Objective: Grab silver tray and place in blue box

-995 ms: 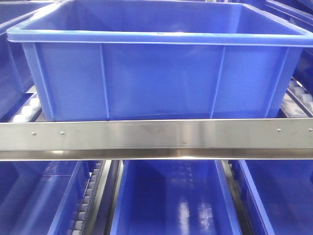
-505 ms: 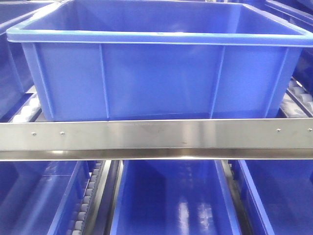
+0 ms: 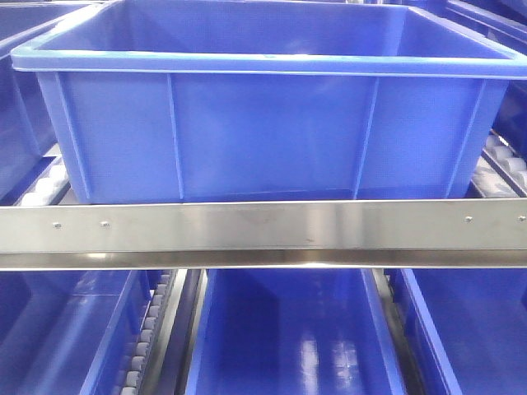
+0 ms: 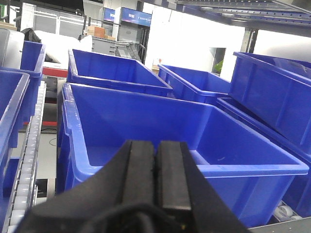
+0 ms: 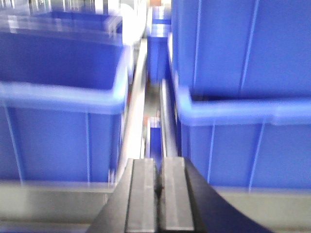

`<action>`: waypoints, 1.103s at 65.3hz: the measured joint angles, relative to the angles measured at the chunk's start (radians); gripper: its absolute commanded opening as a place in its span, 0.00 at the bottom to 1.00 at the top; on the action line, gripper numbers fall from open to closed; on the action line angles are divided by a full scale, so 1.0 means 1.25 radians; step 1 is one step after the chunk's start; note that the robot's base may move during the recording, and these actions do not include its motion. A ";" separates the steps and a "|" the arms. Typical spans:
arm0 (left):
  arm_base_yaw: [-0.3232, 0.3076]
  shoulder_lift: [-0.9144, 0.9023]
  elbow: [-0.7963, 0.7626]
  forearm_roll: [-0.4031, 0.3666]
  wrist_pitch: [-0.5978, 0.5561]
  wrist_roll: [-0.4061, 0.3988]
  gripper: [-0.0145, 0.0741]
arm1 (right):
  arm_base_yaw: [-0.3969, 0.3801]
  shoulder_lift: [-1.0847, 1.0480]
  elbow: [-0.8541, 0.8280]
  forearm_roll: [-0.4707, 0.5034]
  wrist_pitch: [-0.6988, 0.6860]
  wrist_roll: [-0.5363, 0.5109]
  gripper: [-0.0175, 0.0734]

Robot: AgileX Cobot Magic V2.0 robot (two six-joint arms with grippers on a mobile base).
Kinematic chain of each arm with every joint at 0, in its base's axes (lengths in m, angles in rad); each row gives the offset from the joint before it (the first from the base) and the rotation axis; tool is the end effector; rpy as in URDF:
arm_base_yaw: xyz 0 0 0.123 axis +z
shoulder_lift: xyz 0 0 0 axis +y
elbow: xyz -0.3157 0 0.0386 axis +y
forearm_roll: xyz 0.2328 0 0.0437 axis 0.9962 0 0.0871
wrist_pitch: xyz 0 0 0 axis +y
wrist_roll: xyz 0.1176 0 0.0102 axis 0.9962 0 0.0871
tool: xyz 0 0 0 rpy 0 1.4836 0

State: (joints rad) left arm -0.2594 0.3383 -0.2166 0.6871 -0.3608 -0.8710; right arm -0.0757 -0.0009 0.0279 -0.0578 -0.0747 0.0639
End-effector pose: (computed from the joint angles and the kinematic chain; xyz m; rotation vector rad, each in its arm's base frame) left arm 0.0540 -0.0416 0.3076 0.2234 1.3300 -0.5516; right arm 0.0351 -0.0022 0.2145 0.0553 1.4352 -0.0540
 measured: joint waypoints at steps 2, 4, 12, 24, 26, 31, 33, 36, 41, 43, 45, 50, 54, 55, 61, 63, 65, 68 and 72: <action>0.000 0.000 0.000 0.000 -0.002 0.000 0.05 | 0.000 -0.004 0.000 0.014 0.004 -0.007 0.25; 0.000 0.000 0.000 0.000 -0.003 0.000 0.05 | 0.000 -0.006 0.001 0.025 0.008 -0.017 0.25; 0.000 0.000 0.000 0.000 -0.005 0.000 0.05 | 0.000 -0.006 0.002 0.046 0.020 -0.037 0.25; 0.000 0.000 0.000 0.000 -0.005 0.000 0.05 | 0.000 -0.006 0.002 0.046 0.017 -0.040 0.25; 0.000 0.000 0.000 0.000 -0.005 0.000 0.05 | 0.000 -0.006 0.002 0.046 0.017 -0.040 0.25; 0.000 0.000 0.000 0.000 -0.005 0.000 0.05 | 0.000 -0.006 0.002 0.046 0.017 -0.040 0.25; 0.000 0.000 0.000 0.000 -0.005 0.000 0.05 | 0.000 -0.006 0.002 0.046 0.017 -0.040 0.25; 0.000 0.000 0.000 0.000 -0.005 0.000 0.05 | 0.000 -0.006 0.002 0.046 0.017 -0.040 0.25; 0.000 0.000 0.000 0.000 -0.005 0.000 0.05 | 0.000 -0.006 0.002 0.046 0.017 -0.040 0.25; 0.000 0.000 0.000 0.000 -0.005 0.000 0.05 | 0.000 -0.006 0.002 0.046 0.017 -0.042 0.25; 0.000 0.000 0.000 0.000 -0.005 0.000 0.05 | 0.000 -0.006 0.002 0.046 0.017 -0.042 0.25; 0.000 0.000 0.000 0.000 -0.005 0.000 0.05 | 0.000 -0.006 0.002 0.046 0.017 -0.042 0.25; 0.000 0.000 0.000 0.000 -0.005 0.000 0.05 | 0.000 -0.006 0.002 0.046 0.017 -0.042 0.25; 0.000 0.000 0.000 0.000 -0.005 0.000 0.05 | 0.000 -0.006 0.002 0.046 0.017 -0.042 0.25; 0.000 0.000 0.000 0.000 -0.005 0.000 0.05 | 0.000 -0.006 0.002 0.046 0.017 -0.042 0.25; 0.000 0.000 0.000 0.000 -0.001 0.000 0.05 | 0.000 -0.006 0.002 0.046 0.017 -0.042 0.25; 0.000 0.000 0.000 0.000 0.009 0.000 0.05 | 0.000 -0.006 0.002 0.046 0.017 -0.042 0.25; 0.004 0.000 0.000 0.000 0.037 0.001 0.05 | 0.000 -0.006 0.002 0.046 0.017 -0.042 0.25; 0.015 0.000 0.000 -0.002 0.075 0.001 0.05 | 0.000 -0.006 0.002 0.046 0.017 -0.042 0.25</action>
State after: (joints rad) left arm -0.2409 0.3383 -0.2166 0.6851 -0.2676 -0.8692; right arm -0.0757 -0.0089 0.0303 0.0000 -0.0531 0.0118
